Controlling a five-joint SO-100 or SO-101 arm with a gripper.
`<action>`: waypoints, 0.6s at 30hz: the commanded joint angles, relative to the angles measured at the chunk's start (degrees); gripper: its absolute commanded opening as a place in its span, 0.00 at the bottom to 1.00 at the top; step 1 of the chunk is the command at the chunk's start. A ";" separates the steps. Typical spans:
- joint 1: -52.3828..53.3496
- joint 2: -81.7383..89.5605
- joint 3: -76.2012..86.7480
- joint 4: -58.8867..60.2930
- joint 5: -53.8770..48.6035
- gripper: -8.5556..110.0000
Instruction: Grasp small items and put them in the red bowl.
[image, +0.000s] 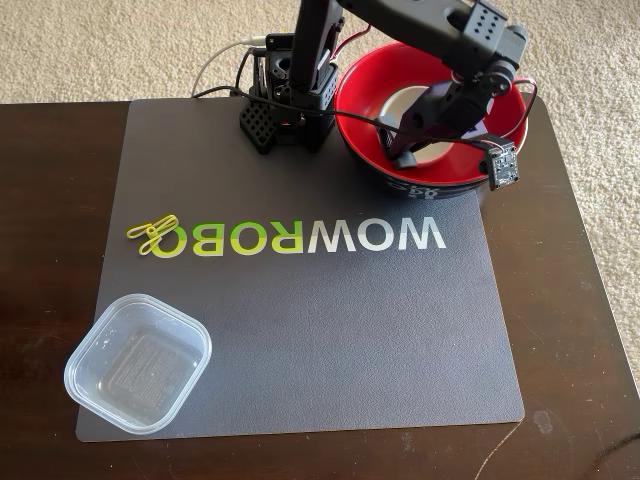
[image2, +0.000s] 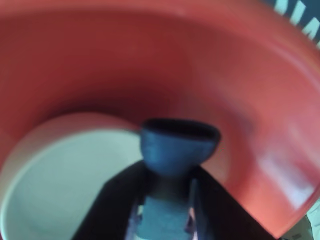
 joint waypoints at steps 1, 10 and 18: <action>-1.41 0.97 -0.09 0.00 0.00 0.24; 7.65 19.16 -4.48 0.44 -1.23 0.39; 44.21 23.03 -20.74 -1.67 -19.60 0.39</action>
